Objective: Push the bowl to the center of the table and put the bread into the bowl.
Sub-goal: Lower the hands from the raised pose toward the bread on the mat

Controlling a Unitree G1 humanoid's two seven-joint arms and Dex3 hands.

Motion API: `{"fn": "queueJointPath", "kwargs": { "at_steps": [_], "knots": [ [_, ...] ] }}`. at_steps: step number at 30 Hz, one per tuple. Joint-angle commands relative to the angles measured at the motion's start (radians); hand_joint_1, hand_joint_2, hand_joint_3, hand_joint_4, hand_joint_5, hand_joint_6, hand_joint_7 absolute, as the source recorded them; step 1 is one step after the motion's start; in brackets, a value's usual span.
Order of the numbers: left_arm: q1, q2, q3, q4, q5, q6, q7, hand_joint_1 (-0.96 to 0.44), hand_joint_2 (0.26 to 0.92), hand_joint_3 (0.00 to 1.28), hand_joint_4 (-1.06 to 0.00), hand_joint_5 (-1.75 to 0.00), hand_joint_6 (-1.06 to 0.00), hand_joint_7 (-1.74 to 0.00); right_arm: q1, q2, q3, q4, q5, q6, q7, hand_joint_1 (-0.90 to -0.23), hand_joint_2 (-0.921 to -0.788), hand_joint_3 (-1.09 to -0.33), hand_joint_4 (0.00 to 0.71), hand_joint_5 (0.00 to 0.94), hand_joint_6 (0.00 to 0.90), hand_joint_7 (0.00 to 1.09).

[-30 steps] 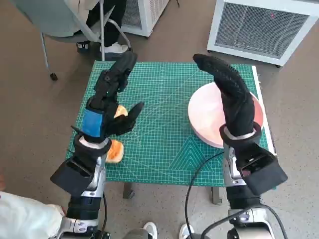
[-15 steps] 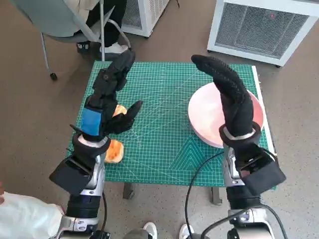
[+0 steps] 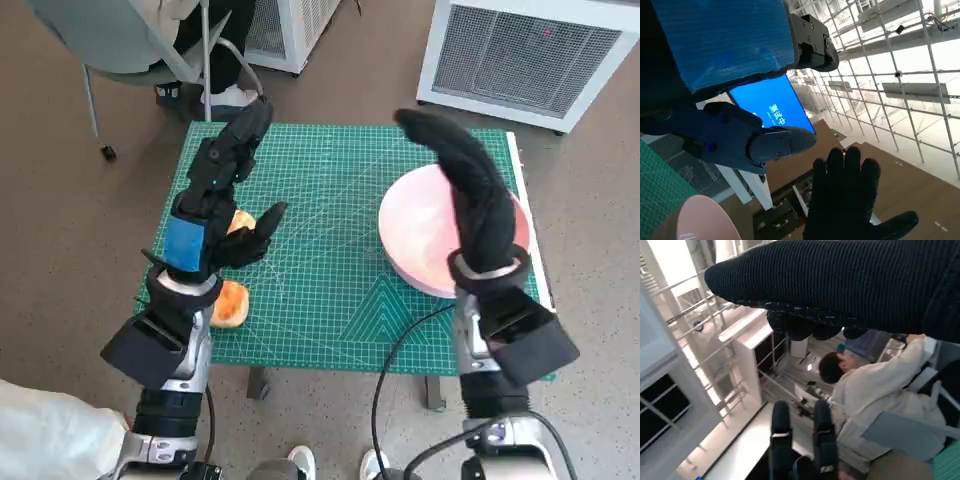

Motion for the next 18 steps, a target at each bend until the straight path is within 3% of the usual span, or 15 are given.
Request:
{"fn": "queueJointPath", "kwargs": {
  "at_steps": [1, 7, 10, 18],
  "knots": [
    [-0.015, 0.006, 0.005, 0.015, -0.005, -0.025, -0.005, -0.42, 0.921, 0.45, -0.29, 0.00, -0.22, -0.30, -0.018, -0.051, -0.068, 0.101, -0.012, -0.033, -0.061, -0.554, -0.921, -0.878, 0.224, 0.249, -0.001, 0.73],
    [-0.018, 0.006, 0.008, 0.034, -0.009, -0.041, -0.007, -0.42, 0.921, 0.44, -0.29, 0.00, -0.22, -0.30, -0.032, -0.096, -0.133, 0.186, -0.083, -0.049, -0.203, -0.556, -0.921, -0.900, 0.222, 0.257, -0.001, 0.76],
    [-0.018, 0.005, 0.008, 0.039, -0.011, -0.047, -0.007, -0.42, 0.921, 0.44, -0.29, 0.00, -0.23, -0.29, -0.034, -0.116, -0.156, 0.228, -0.114, -0.044, -0.277, -0.543, -0.921, -0.914, 0.185, 0.328, -0.001, 0.78],
    [-0.012, 0.001, 0.007, 0.037, -0.015, -0.050, -0.006, -0.41, 0.921, 0.44, -0.29, 0.00, -0.23, -0.28, -0.045, -0.171, -0.205, 0.382, -0.115, -0.018, -0.392, -0.506, -0.921, -0.921, 0.147, 0.395, -0.001, 0.79]
  ]
}}
